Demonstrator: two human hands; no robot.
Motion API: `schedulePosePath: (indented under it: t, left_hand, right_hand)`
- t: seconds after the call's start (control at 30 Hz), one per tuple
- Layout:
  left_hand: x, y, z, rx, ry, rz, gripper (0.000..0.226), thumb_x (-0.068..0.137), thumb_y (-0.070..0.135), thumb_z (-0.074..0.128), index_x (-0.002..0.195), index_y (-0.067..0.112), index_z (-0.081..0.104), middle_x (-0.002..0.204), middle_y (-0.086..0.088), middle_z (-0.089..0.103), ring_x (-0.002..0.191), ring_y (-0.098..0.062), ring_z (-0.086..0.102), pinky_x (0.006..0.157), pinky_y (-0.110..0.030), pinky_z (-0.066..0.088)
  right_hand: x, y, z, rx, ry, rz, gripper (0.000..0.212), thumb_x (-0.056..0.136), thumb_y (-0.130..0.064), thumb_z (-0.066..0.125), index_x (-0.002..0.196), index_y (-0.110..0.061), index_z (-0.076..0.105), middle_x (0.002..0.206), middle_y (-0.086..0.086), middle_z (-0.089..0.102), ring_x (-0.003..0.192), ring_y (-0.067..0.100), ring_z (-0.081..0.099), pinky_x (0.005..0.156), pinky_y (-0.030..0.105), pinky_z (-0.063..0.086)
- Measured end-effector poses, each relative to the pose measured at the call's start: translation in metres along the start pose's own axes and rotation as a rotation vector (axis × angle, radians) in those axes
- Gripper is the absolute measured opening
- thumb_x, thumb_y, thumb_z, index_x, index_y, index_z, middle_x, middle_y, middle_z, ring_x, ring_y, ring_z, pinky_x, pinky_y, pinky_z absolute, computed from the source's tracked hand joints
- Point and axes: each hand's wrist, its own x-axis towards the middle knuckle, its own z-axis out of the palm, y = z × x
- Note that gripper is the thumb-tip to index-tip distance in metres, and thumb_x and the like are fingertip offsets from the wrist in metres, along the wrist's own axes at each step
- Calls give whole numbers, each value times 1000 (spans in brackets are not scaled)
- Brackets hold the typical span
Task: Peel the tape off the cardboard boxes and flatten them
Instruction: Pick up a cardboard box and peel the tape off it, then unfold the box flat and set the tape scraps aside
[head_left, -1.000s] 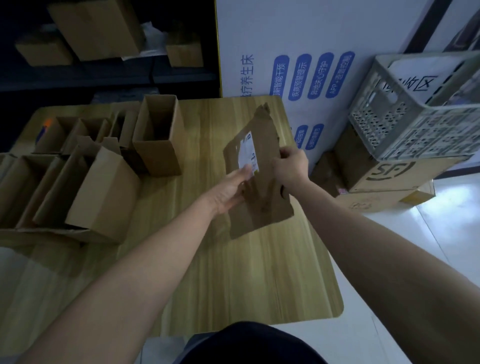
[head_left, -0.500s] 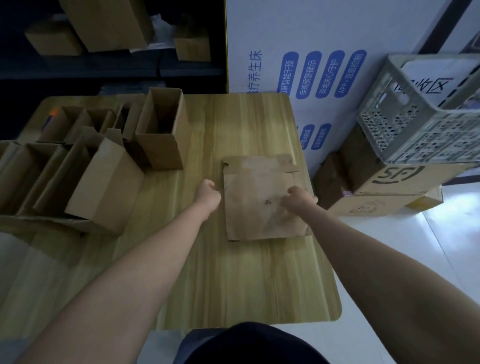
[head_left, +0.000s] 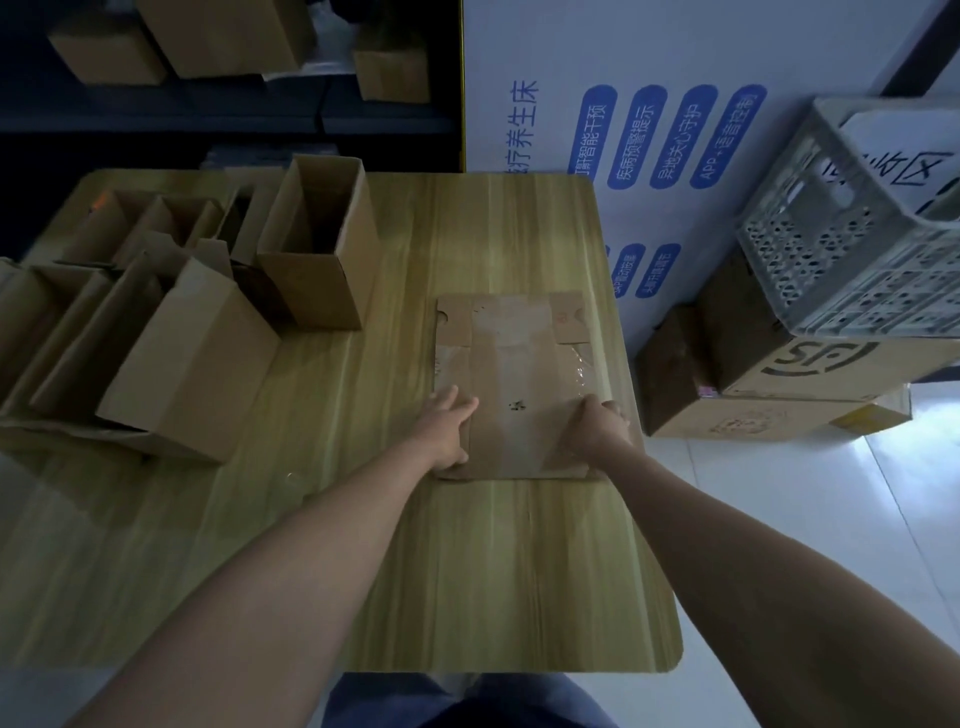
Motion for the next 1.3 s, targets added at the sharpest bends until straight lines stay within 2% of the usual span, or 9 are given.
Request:
schedulePosePath:
  t: [0.17,0.27,0.37,0.53,0.8,0.97,1.03,1.13,1.3]
  left_hand:
    - [19,-1,-16,34,23,-13,89,86,13,65,150,34,8,158,5,-12,146,-22,-11,119,-44,9]
    - [20,1,-21,-2,109,-21,84,88,9,63,150,32,12,159,2,-9,146,-24,-8,118,-45,12]
    - [13,2,-31,-99,212,2,73,90,10,61,150,22,22,160,-4,5,146,-25,5,118,-41,17]
    - [-24,-12,-83,-231,432,100,41,93,12,55,134,13,50,142,-6,44,122,-25,49,94,-28,40]
    - [-107,-76,-173,-202,742,185,30,91,7,54,120,11,61,121,-8,57,109,-23,55,90,-27,41]
    - [-134,-122,-201,-170,807,187,31,93,12,55,124,18,59,130,-1,54,118,-16,51,91,-18,32]
    - [-139,-137,-207,-171,784,210,32,93,12,55,124,17,59,130,-1,54,119,-15,50,93,-17,31]
    - [-142,-156,-211,-181,745,230,30,93,12,54,123,16,60,129,-1,54,120,-15,50,95,-17,31]
    - [-132,-173,-215,-224,700,236,34,93,13,55,127,15,56,133,-2,51,126,-16,46,98,-17,29]
  right_hand:
    - [14,-6,-7,43,-4,-144,55,86,-19,57,135,-3,38,140,13,36,126,30,41,103,35,34]
    - [12,-16,-8,38,85,-204,40,93,-12,43,132,-4,43,142,13,38,128,30,39,106,35,33]
    - [1,-42,-12,40,125,-272,46,91,-5,42,137,-6,42,146,11,36,130,30,37,105,36,35]
    - [-25,-129,-19,64,161,-495,51,89,-6,51,138,-9,42,143,11,41,123,32,46,99,40,42]
    - [-66,-281,-10,-83,251,-847,53,92,-15,56,141,-9,39,145,10,40,132,30,36,105,37,34]
    - [-56,-334,5,-313,249,-792,60,91,-8,53,146,-10,29,150,9,33,142,28,19,113,41,26]
    - [-48,-346,13,-371,258,-731,59,91,-6,51,145,-11,29,144,12,41,138,30,28,111,43,30]
    - [-38,-354,23,-484,324,-661,37,91,-6,43,127,-14,48,115,10,63,112,30,55,102,42,29]
    - [-44,-352,29,-304,616,-652,19,93,-9,43,101,-17,58,91,6,66,96,31,58,97,42,26]
